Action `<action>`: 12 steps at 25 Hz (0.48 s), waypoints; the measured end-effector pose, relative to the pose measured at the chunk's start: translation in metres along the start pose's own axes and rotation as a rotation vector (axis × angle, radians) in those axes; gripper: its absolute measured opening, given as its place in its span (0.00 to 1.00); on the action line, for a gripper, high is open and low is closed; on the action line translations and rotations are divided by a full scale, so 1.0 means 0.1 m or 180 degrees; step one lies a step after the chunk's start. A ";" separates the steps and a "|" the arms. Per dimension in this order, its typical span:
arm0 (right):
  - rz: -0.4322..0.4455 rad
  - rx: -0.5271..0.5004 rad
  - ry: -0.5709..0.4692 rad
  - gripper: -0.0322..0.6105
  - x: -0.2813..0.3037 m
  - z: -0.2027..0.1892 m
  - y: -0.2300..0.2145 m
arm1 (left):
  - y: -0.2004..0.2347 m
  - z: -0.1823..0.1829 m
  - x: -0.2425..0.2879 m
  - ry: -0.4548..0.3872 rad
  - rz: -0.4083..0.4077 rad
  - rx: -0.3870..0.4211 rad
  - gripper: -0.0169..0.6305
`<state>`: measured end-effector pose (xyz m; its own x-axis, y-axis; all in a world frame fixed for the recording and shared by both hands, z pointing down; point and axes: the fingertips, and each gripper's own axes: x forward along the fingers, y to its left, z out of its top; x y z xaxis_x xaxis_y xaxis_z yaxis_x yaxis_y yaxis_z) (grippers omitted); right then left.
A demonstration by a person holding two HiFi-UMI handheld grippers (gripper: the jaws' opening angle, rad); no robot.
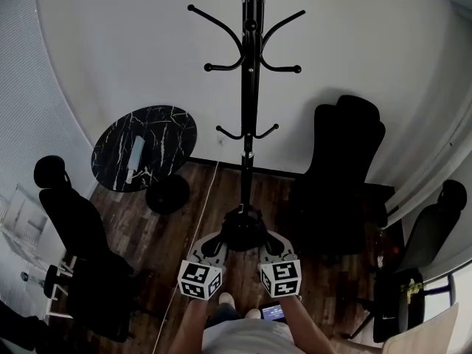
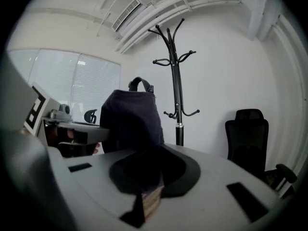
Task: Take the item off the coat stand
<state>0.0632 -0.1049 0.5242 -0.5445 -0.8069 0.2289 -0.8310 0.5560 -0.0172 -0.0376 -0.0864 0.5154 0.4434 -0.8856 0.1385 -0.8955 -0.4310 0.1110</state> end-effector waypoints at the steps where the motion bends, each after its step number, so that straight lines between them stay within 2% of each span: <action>1: 0.0003 -0.0003 -0.0001 0.10 -0.02 -0.01 0.00 | -0.02 0.00 -0.01 -0.0002 -0.0002 0.0004 0.07; 12: 0.0002 -0.0041 0.0002 0.09 -0.10 0.01 -0.03 | -0.10 0.01 -0.03 0.0035 -0.0039 0.0015 0.07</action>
<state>0.0708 -0.0986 0.5214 -0.5451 -0.8064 0.2295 -0.8291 0.5590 -0.0049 -0.0299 -0.0793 0.5124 0.4548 -0.8782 0.1480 -0.8901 -0.4427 0.1081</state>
